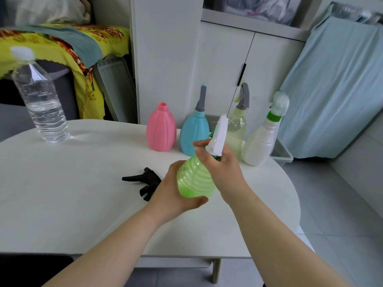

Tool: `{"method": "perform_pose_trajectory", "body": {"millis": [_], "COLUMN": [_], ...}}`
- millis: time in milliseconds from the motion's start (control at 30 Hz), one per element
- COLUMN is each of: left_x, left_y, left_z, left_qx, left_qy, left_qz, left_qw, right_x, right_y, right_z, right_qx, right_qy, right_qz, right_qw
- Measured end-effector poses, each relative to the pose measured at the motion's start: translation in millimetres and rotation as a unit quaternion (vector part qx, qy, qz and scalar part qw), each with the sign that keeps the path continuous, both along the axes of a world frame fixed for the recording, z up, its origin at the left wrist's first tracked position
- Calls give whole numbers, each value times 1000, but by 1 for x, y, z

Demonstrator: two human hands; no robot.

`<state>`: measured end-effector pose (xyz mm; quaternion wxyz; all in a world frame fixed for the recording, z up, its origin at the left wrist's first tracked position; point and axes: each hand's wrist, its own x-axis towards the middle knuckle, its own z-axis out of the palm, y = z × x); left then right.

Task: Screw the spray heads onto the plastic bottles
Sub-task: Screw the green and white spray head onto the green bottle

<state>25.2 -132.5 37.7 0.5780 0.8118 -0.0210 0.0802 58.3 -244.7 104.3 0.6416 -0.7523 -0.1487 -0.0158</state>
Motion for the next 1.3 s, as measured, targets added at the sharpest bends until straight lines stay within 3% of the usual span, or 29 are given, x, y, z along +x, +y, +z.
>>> {"method": "perform_pose_trajectory", "body": {"millis": [133,267,333,400,467,533,633,1000,1300], "left_x": [1,4,7,12,17,23,34,101,115], "left_y": [12,40,58,79,99,117,140,174,180], "left_z": [10,17,19,20,18,16,15,-4,-21], "left_qx": [22,-2,-6,-10,-14,-15,4,15,24], "left_qy": [-22,-24,-20,-30,-38,-37,-60,-38,-60], "left_qz": [46,83,103,124,163,210,237,304,270], "left_qw": [998,996,994,992,986,977,970,952,961], "right_x": [-3,2,7,12,14,15,16,22,27], "right_y": [7,14,14,13,14,15,20,18,19], "right_z": [-1,-23,-42,-64,-84,-96,-101,-111,-113], "right_qx": [65,118,40,-104,-254,-376,-449,-470,-474], "right_qy": [-26,-29,4,31,30,-29,-74,-110,-124], "right_qz": [34,-31,-58,-63,-36,-7,9,6,18], "right_qw": [997,992,998,992,966,926,891,876,872]}}
